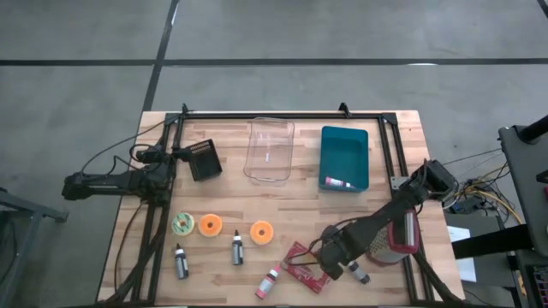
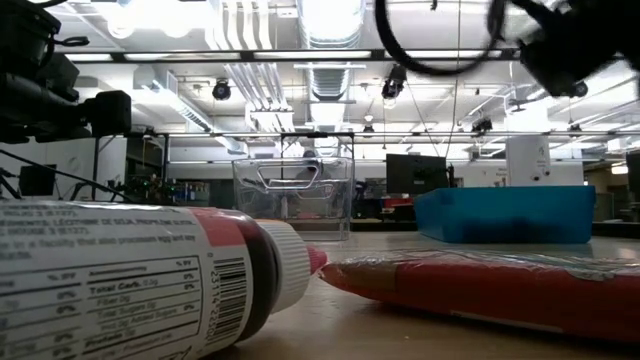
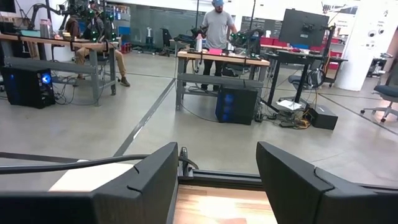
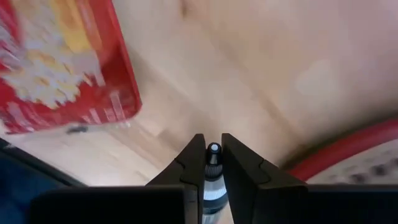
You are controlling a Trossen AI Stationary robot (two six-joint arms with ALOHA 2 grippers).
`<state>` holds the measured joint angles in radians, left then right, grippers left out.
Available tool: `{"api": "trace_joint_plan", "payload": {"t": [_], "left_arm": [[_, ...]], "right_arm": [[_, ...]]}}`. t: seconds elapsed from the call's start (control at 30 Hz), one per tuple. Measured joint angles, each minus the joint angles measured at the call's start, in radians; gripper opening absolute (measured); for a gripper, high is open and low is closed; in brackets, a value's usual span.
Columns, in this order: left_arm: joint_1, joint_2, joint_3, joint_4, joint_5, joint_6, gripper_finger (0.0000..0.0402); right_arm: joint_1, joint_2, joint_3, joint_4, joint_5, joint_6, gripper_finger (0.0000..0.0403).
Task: Pick & Place Food Item
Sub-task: Put the right black food coloring bottle into the blue bin
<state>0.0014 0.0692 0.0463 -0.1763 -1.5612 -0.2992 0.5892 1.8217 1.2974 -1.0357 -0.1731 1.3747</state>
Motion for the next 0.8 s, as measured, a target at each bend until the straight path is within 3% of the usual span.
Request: {"api": "trace_joint_plan", "payload": {"t": [0.33,0.63,0.8], "left_arm": [[0.0,0.001,0.0,0.0,0.0,0.0,0.0223],[0.0,0.001,0.0,0.0,0.0,0.0,0.0223],[0.0,0.001,0.0,0.0,0.0,0.0,0.0223]], "right_arm": [[-0.048,-0.035,0.148,-0.169,0.271,-0.229,0.0033],[-0.073,-0.064,0.166,-0.24,0.467,-0.249,0.0032],[-0.078,-0.08,0.161,-0.235,0.491,-0.226,0.0032]]}}
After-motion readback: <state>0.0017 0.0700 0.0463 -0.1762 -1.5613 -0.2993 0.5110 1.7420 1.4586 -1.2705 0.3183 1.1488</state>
